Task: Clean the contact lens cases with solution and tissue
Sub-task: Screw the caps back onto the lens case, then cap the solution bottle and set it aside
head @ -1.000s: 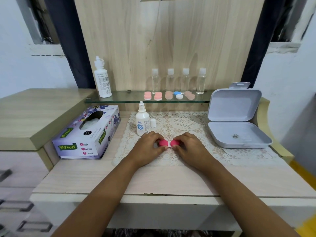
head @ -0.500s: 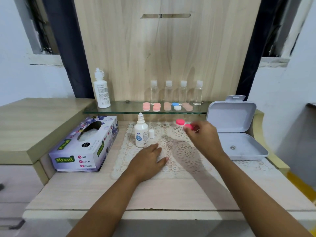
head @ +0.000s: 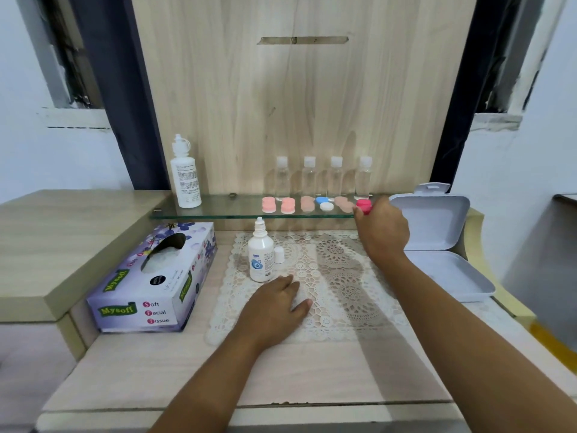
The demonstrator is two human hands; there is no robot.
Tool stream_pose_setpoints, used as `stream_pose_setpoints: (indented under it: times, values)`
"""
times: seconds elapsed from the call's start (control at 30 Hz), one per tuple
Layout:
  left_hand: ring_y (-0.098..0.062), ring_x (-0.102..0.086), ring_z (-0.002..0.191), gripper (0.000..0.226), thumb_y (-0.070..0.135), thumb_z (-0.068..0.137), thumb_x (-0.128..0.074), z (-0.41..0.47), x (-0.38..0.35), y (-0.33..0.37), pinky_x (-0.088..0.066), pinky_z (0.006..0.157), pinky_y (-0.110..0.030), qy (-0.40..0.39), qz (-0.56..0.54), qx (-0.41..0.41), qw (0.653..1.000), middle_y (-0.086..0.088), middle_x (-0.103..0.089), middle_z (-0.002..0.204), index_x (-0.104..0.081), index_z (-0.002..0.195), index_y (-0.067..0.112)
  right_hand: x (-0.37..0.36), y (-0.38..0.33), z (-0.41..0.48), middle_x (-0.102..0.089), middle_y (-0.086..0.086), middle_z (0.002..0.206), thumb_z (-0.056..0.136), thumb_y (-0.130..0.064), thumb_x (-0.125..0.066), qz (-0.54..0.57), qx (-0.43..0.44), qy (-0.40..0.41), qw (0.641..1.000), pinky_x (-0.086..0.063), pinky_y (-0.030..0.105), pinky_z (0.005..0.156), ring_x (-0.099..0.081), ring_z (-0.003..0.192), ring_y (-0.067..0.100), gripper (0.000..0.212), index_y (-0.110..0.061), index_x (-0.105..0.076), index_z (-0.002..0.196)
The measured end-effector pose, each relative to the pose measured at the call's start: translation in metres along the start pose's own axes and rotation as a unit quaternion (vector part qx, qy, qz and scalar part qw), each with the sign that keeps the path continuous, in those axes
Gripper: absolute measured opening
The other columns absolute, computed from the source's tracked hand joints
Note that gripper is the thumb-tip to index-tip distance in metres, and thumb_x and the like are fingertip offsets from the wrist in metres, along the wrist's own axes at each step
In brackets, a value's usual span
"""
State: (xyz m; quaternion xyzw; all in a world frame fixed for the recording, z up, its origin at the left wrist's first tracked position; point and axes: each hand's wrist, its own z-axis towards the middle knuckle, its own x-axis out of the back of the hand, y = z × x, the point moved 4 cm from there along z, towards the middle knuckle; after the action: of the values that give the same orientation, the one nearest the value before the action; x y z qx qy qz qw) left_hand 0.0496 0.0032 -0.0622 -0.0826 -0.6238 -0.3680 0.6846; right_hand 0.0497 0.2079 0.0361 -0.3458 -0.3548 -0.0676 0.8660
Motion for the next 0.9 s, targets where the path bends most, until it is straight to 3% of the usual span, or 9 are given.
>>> stream_pose_setpoints:
  times: [0.63,0.9]
  values:
    - [-0.013,-0.017,0.142,0.057,0.048,0.096,-0.036,0.000,0.002,0.002,-0.012,0.114,-0.025,-0.010,0.017,0.000,1.000,0.002,-0.021,0.155,-0.032,0.144,0.018,-0.006,0.009,0.006,-0.064,0.019,0.096,0.093,-0.043,-0.048,-0.043,0.041,-0.010,0.998,-0.036,0.031,0.061,-0.060,0.088,0.037,0.041,-0.005,-0.051,0.106]
    - [-0.012,-0.018,0.141,0.057,0.048,0.096,-0.036,-0.001,0.002,0.002,-0.013,0.113,-0.024,-0.007,0.016,-0.001,1.000,0.003,-0.023,0.154,-0.033,0.144,0.018,-0.009,0.013,0.007,-0.066,0.017,0.088,0.096,-0.016,-0.042,-0.095,0.077,0.013,0.992,-0.031,0.030,0.056,-0.058,0.074,0.035,0.020,-0.005,-0.059,0.103]
